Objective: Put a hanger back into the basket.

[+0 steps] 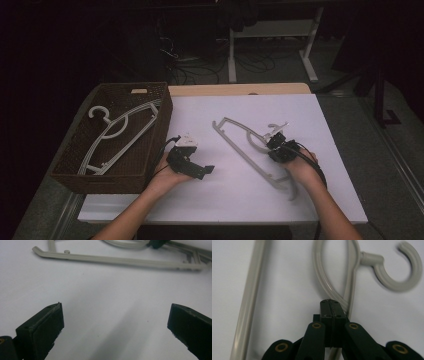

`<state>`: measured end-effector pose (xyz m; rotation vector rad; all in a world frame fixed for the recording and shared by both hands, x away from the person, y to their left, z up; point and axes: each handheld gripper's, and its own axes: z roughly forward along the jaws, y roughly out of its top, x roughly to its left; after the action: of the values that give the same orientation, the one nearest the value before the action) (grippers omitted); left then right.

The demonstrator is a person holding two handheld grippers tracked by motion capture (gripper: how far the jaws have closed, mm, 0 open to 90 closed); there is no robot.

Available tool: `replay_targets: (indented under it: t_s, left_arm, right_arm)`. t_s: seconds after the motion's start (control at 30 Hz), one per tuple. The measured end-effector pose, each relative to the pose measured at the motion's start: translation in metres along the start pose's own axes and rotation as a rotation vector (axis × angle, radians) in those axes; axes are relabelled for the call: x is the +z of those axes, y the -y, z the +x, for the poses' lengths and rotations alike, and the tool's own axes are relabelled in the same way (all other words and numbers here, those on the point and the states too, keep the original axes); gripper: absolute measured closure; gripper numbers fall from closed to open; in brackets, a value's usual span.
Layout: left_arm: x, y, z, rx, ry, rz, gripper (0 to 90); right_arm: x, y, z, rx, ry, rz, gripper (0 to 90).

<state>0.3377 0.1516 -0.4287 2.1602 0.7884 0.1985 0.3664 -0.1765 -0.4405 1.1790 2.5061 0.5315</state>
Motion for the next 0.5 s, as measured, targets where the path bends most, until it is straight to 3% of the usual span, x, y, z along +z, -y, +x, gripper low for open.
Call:
replay_targets:
  t_s: [0.1, 0.17, 0.27, 0.5]
  left_arm:
    - [0.0, 0.0, 0.0, -0.001, 0.0, -0.001, 0.7]
    - [0.0, 0.0, 0.0, -0.001, 0.0, -0.001, 0.7]
    - [0.0, 0.0, 0.0, 0.0, -0.001, -0.001, 0.7]
    - [0.001, -0.001, -0.001, 0.005, 0.004, -0.001, 0.7]
  right_arm:
    - [0.001, 0.002, -0.012, 0.034, -0.021, -0.011, 89.4]
    - [0.002, 0.002, -0.013, 0.042, -0.025, -0.014, 89.4]
    - [-0.001, -0.002, -0.014, 0.063, -0.056, -0.067, 89.3]
    - [0.005, -0.047, -0.001, 0.051, -0.13, -0.156, 89.3]
